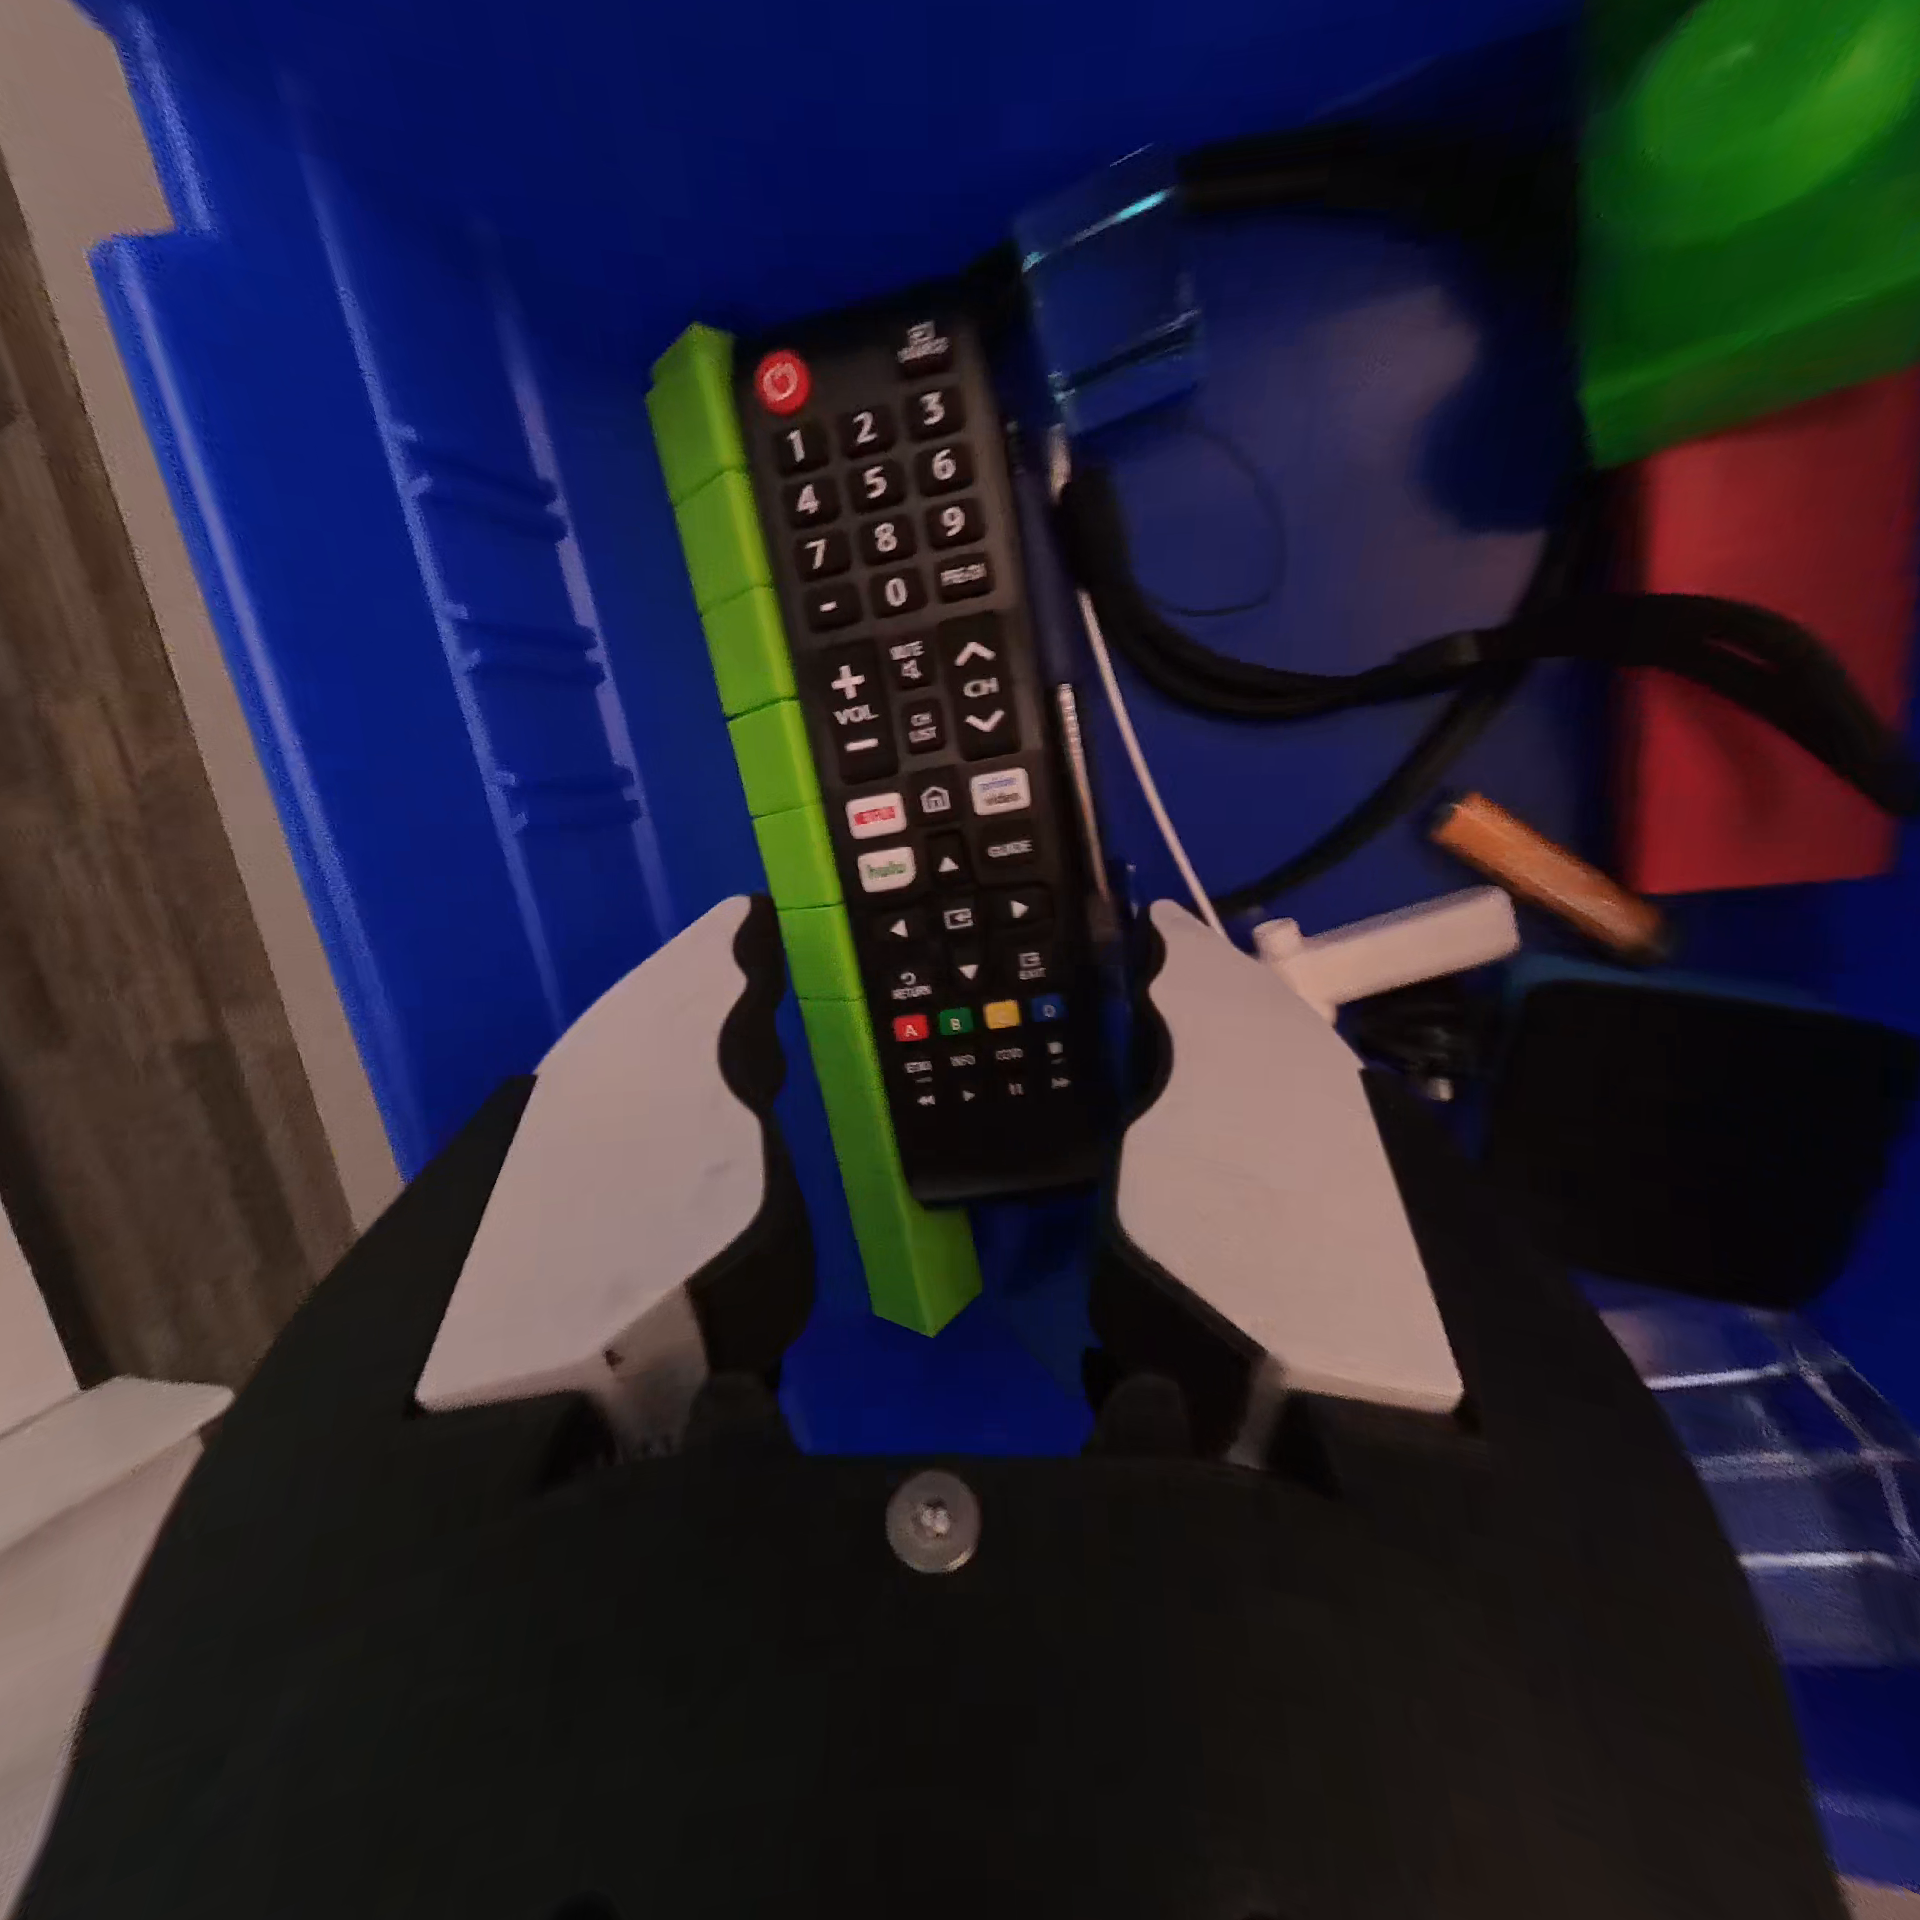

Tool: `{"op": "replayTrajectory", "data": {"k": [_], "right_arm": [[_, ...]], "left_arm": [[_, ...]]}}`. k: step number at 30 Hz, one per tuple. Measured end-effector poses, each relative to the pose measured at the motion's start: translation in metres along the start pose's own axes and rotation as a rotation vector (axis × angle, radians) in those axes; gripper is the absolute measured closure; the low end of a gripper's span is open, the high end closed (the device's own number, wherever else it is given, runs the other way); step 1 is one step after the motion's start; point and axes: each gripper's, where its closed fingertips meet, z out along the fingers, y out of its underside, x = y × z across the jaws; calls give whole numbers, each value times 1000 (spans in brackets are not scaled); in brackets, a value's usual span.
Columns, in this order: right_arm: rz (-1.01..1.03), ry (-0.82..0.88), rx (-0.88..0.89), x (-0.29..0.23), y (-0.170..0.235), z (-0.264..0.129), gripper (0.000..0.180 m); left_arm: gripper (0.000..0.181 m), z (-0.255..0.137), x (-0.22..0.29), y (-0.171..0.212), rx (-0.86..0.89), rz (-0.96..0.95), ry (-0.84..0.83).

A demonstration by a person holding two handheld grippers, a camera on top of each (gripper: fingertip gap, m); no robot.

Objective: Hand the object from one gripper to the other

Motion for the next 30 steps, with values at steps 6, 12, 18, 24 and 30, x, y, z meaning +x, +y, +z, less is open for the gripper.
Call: {"op": "replayTrajectory", "data": {"k": [6, 12, 18, 24, 30], "right_arm": [[-31, -9, -36, -5, 5, 6, 148], [-60, -12, -59, -9, 8, 10, 148], [-84, -12, -76, -11, 11, 13, 148], [-97, -15, -86, -12, 13, 15, 148], [-111, -13, -95, -12, 15, 17, 148]], "left_arm": [[120, 8, -2, 5, -11, -53, 45], [115, 12, 4, 9, -38, -77, 90], [120, 8, 5, 8, -36, -50, 99], [134, 3, 9, 16, -82, -37, 140], [135, -2, 10, 16, -96, 9, 129]]}}
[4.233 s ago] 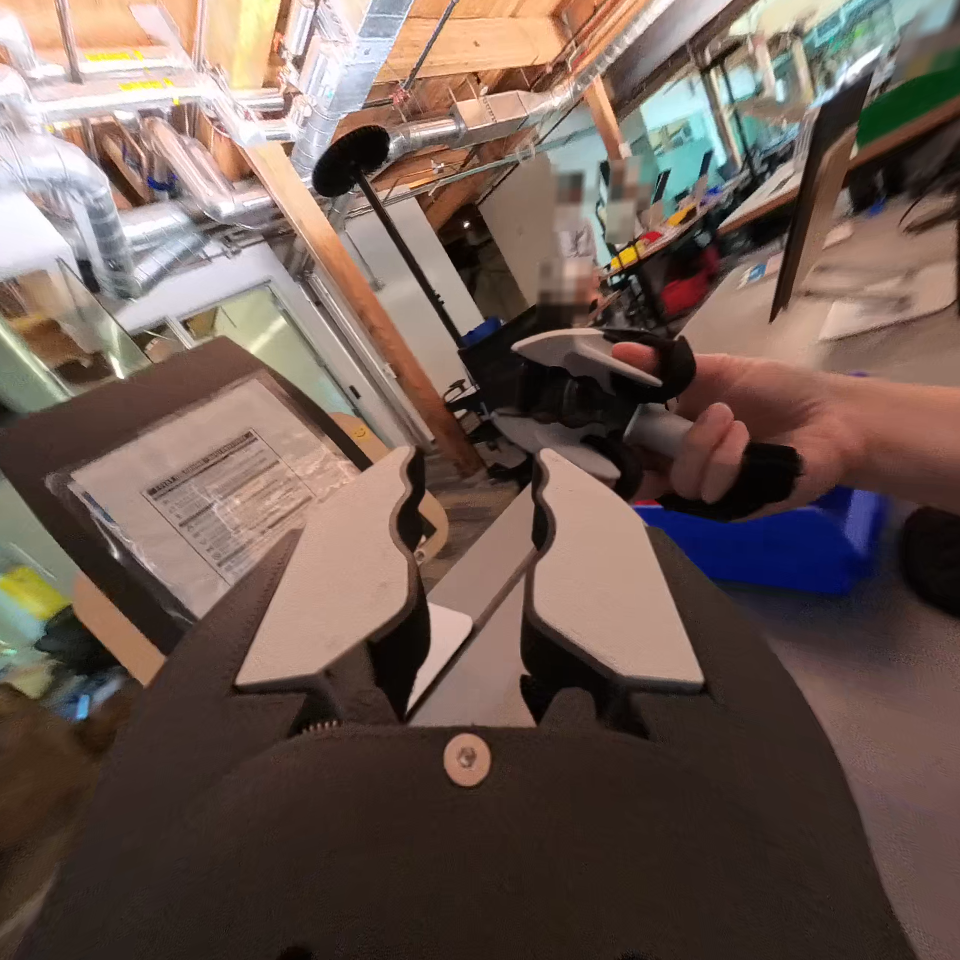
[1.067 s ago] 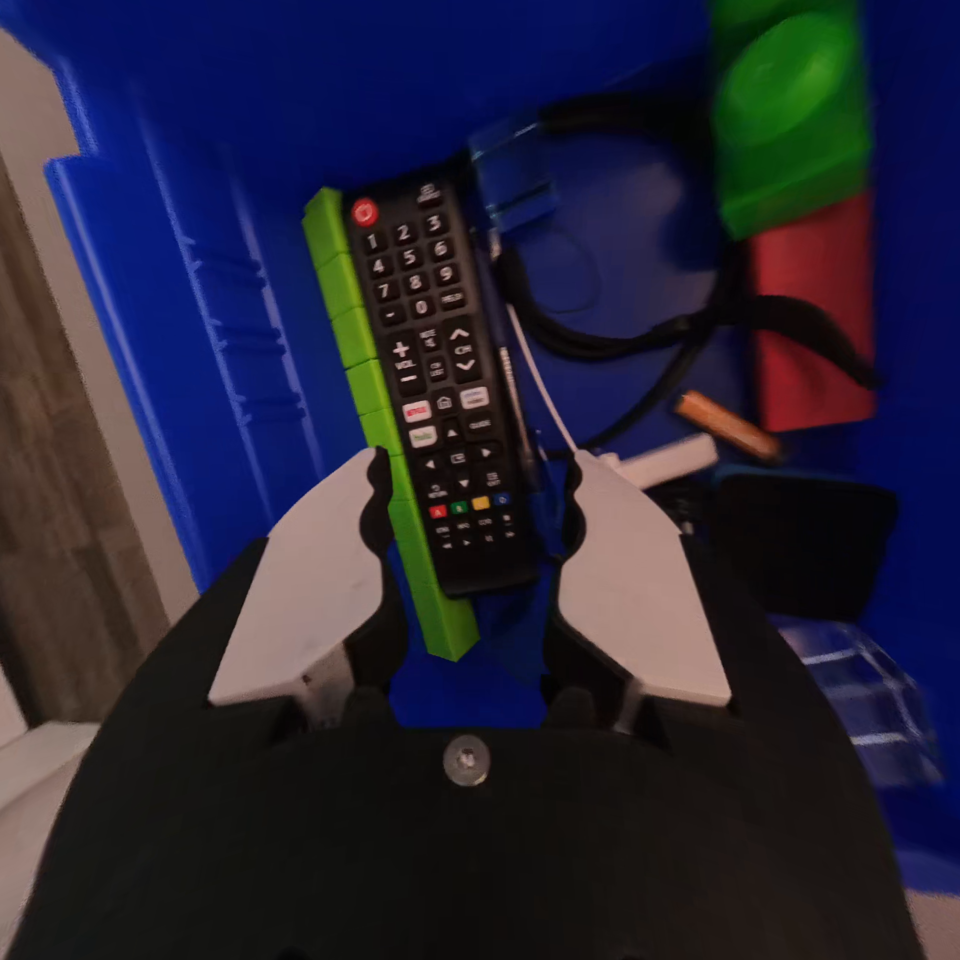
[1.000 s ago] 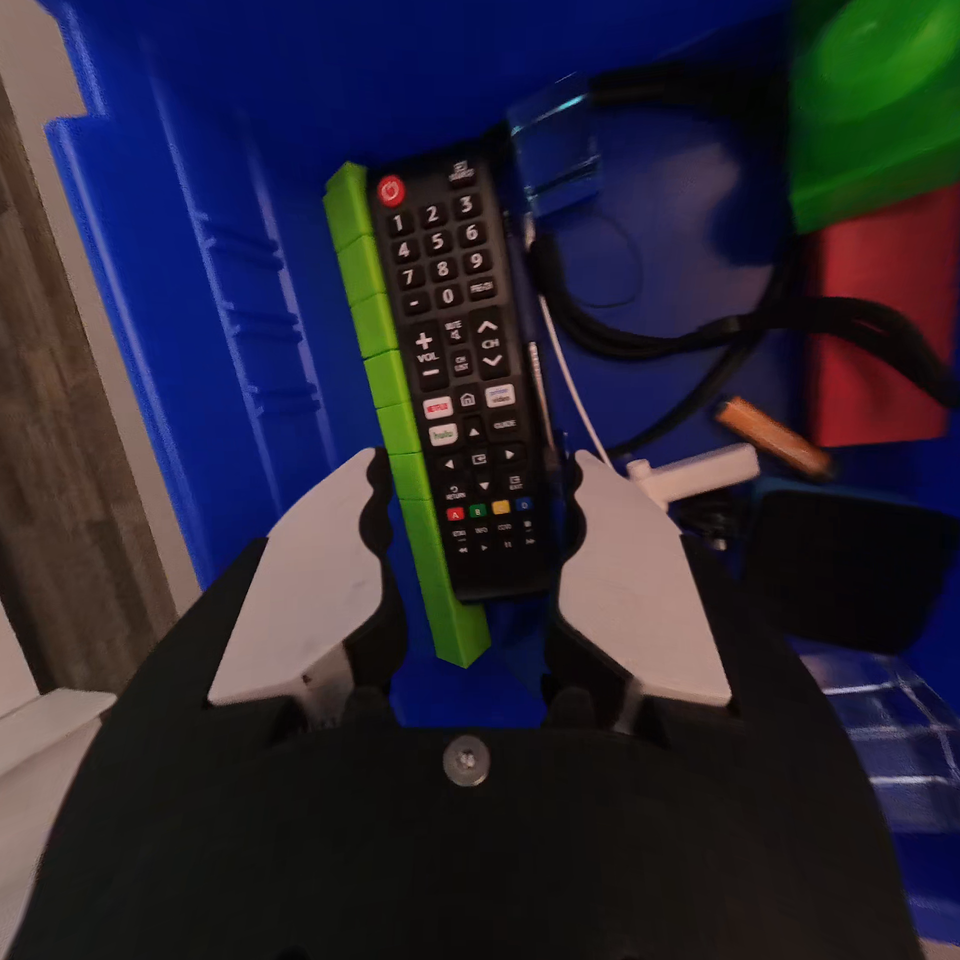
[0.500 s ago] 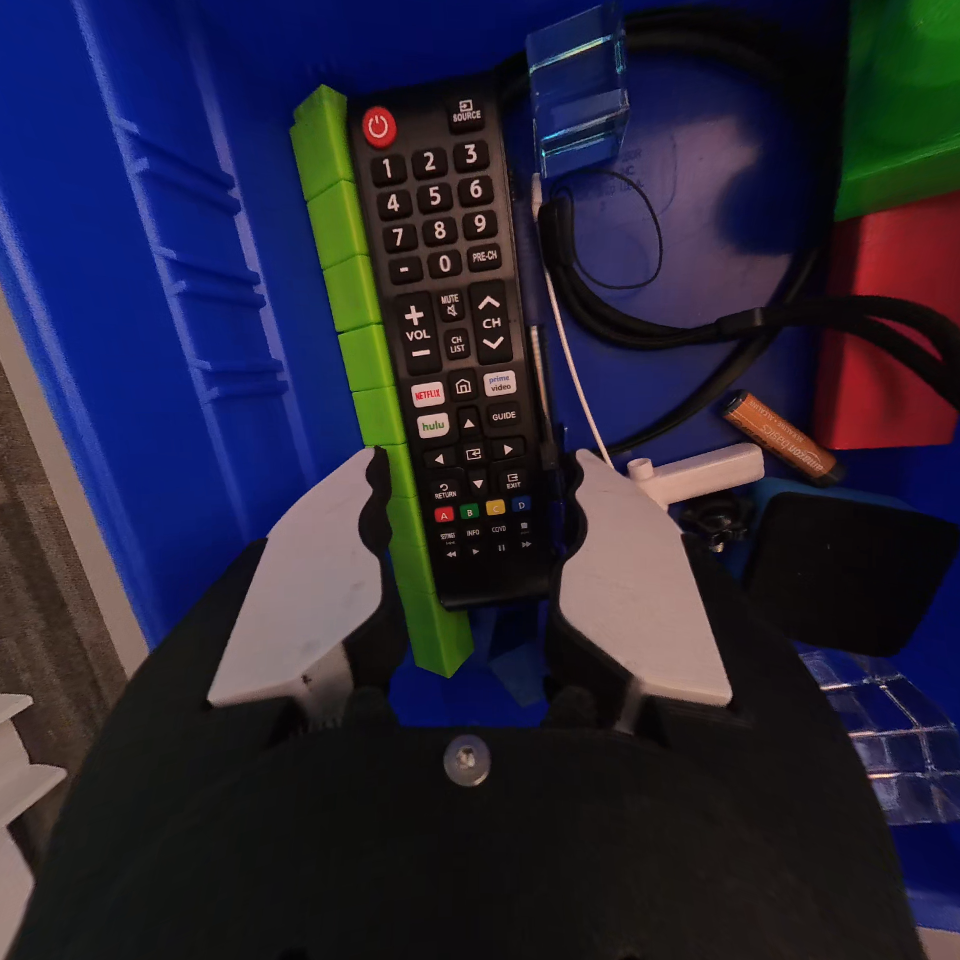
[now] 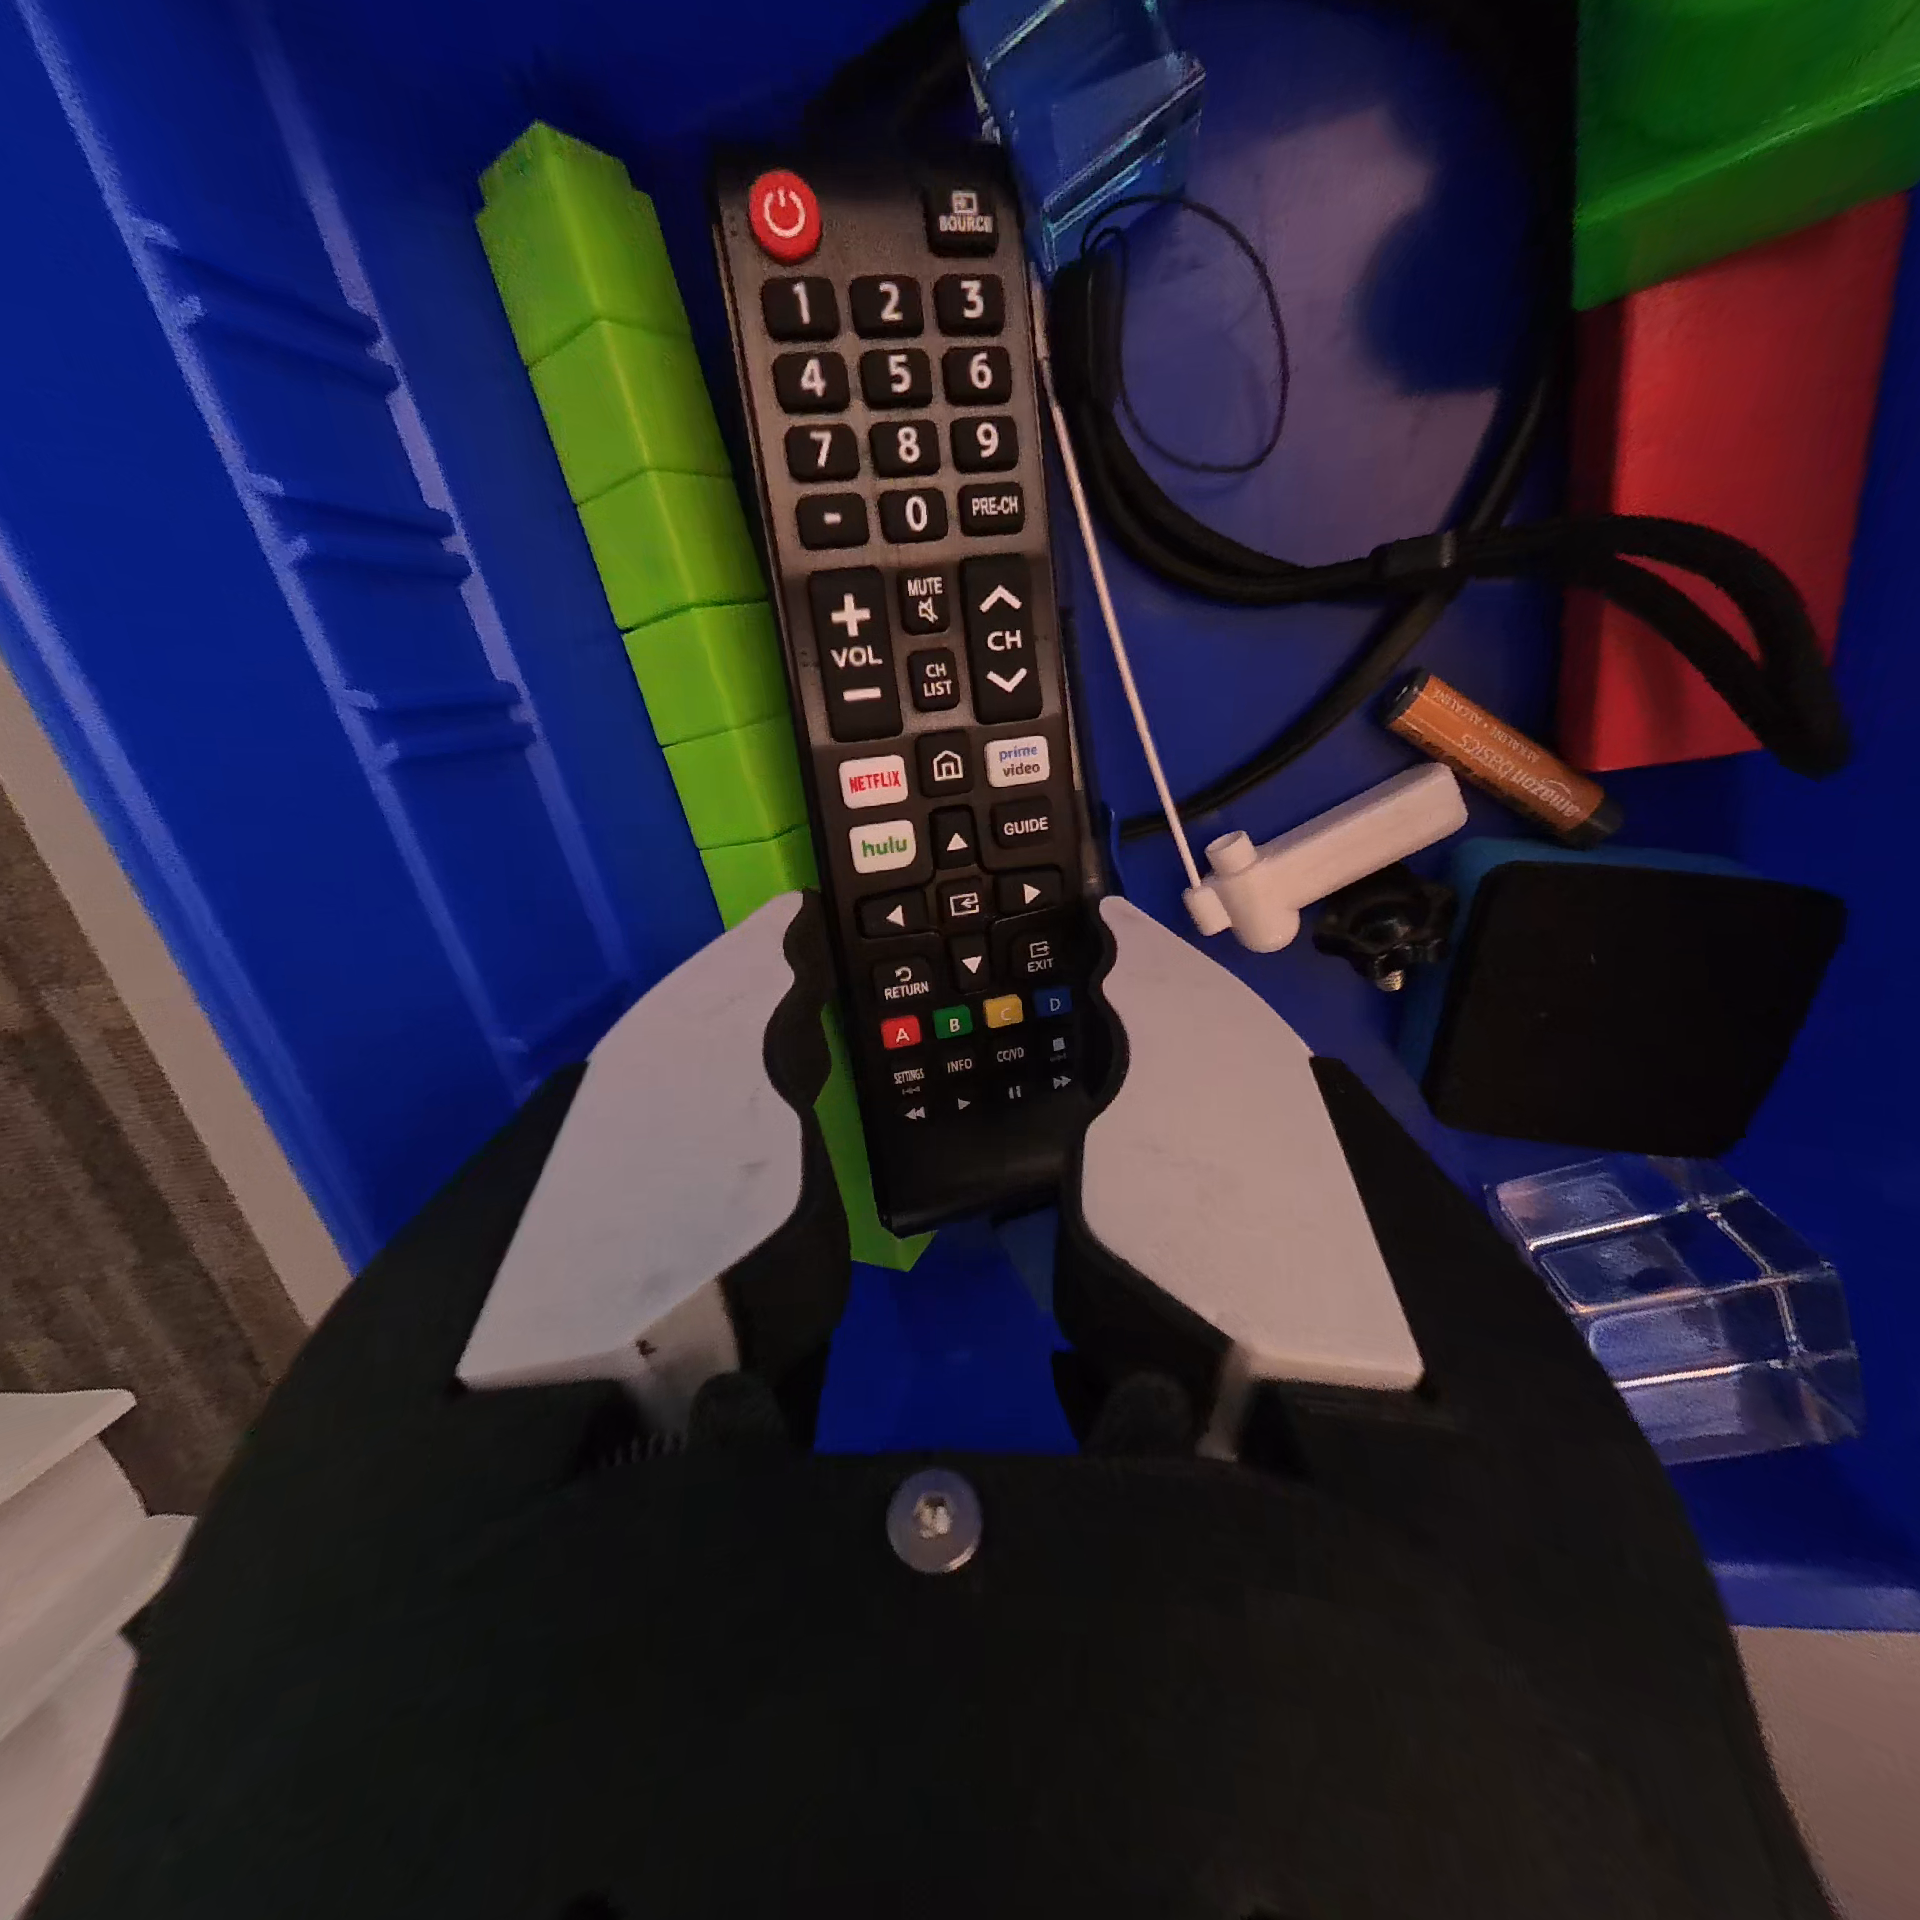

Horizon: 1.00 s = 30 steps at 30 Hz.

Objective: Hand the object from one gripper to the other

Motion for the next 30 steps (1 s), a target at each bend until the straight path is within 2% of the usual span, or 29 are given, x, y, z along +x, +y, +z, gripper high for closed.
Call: {"op": "replayTrajectory", "data": {"k": [5, 10, 12, 16, 17, 20, 24, 30], "right_arm": [[-15, 1, -15, -1, 3, 2, 148], [-34, 7, -26, -1, 4, 4, 148], [-32, 5, -28, -1, 5, 5, 148], [-38, 1, -35, -1, 6, 5, 148], [-39, 2, -36, -2, 6, 5, 148], [-41, -1, -37, -2, 6, 5, 148], [-47, -1, -43, -3, 7, 6, 148], [-51, -3, -51, -3, 9, 7, 148]], "left_arm": [[135, -12, 1, -8, 36, 56, -57], [135, -21, 10, -2, 10, 76, -26], [135, -22, 18, 0, 3, 81, 26], [135, -29, 56, -1, 26, 111, 267], [135, -28, 59, 1, 7, 113, 283], [134, -11, 53, 9, -67, 163, 212], [134, -5, 52, 1, -38, 178, 199], [116, -3, 47, -2, -27, 251, 96]]}}
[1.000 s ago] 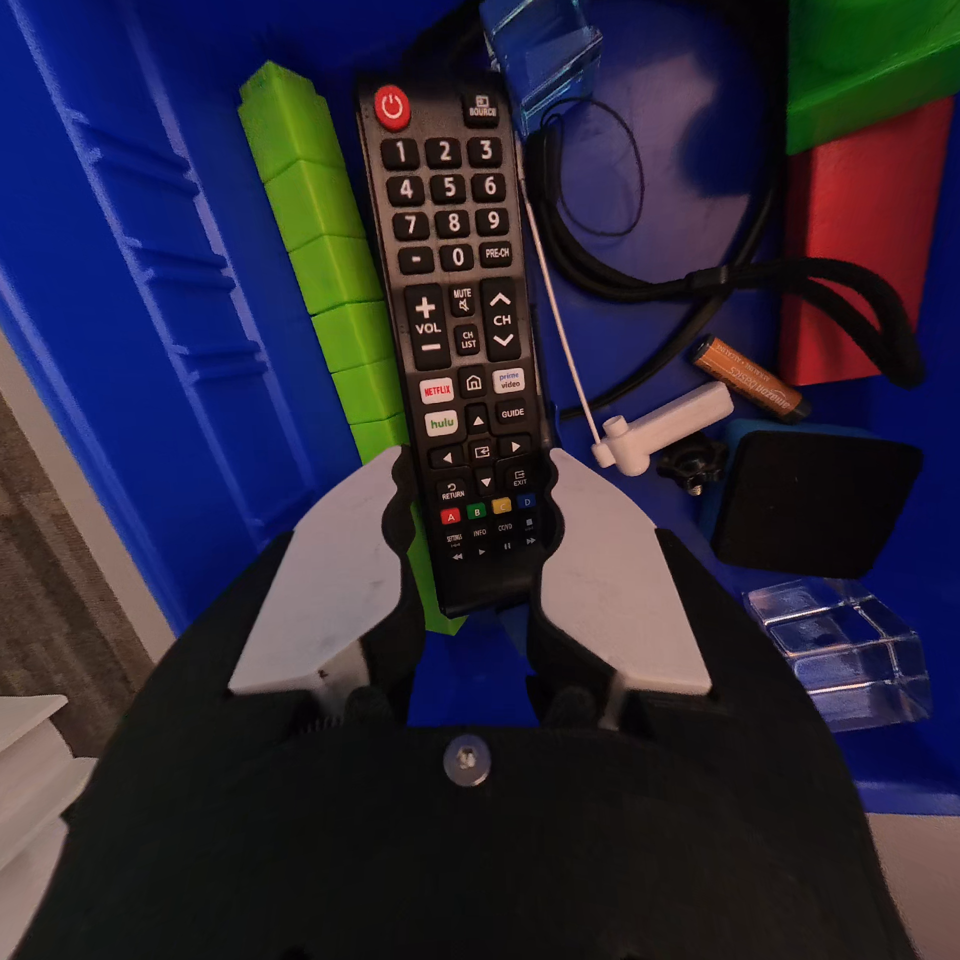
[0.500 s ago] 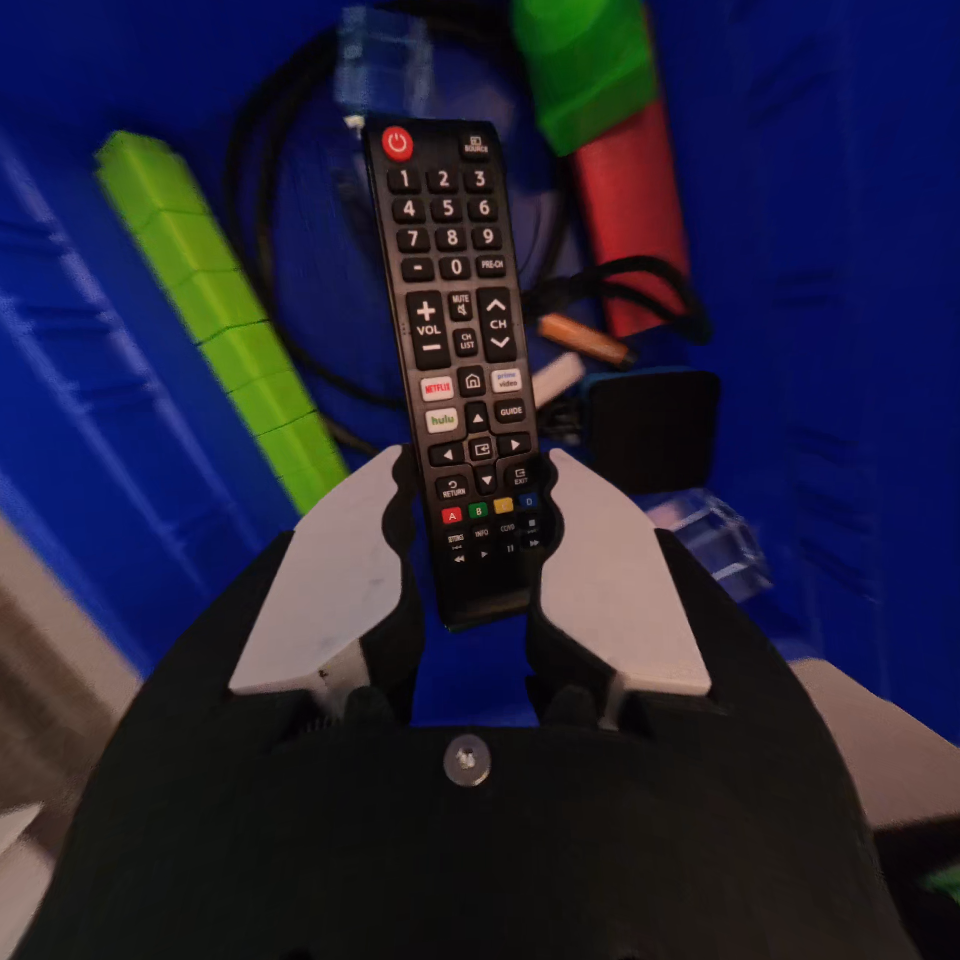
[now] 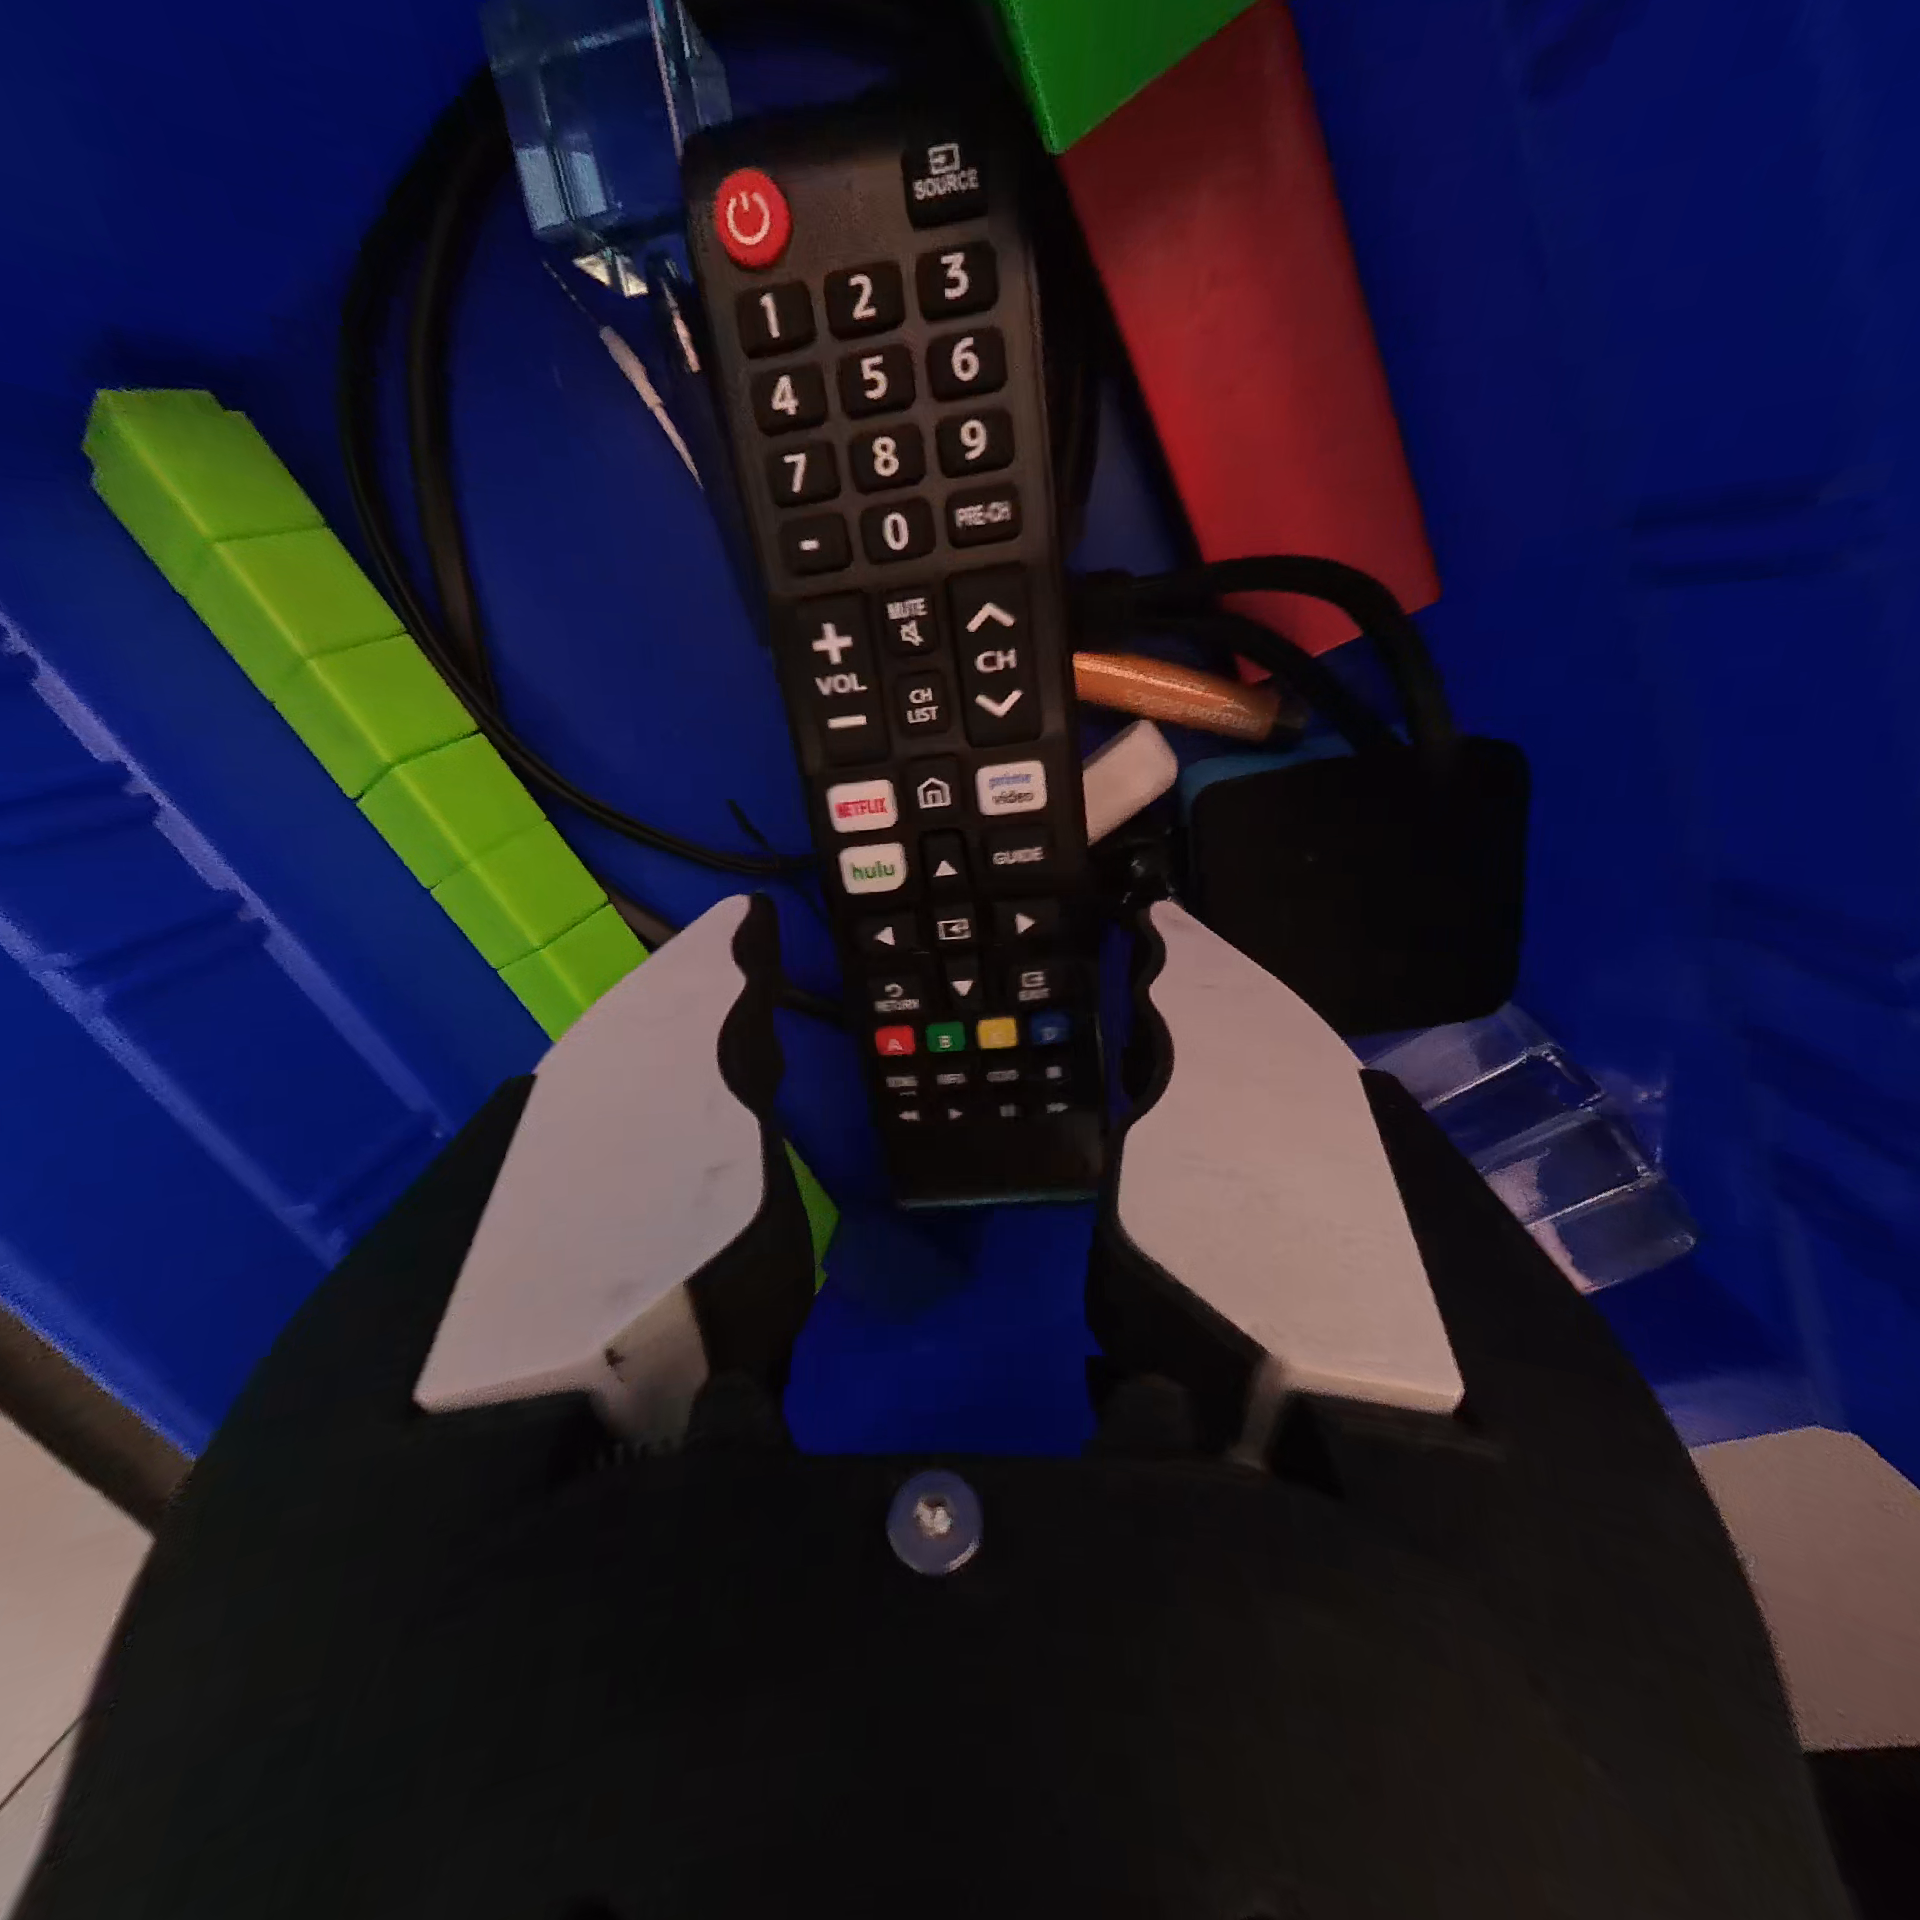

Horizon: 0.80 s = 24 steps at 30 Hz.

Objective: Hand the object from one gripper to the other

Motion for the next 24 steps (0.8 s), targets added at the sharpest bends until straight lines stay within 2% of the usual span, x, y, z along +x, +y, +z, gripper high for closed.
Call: {"op": "replayTrajectory", "data": {"k": [7, 11, 13, 19, 24], "right_arm": [[-21, -8, -11, -4, 1, 2, 148], [-34, -14, -25, -7, 2, 4, 149], [-44, -14, -31, -8, 3, 5, 148], [-61, -6, -41, -8, 4, 6, 149], [-70, -10, -46, -10, 4, 7, 149]], "left_arm": [[118, 8, 7, 5, -16, -50, 108], [131, 11, 11, 5, -13, -86, 198], [131, 10, 9, 4, -4, -101, 225], [132, 0, -6, 7, 24, -111, 169], [132, -16, -4, -1, 107, -106, 188]]}}
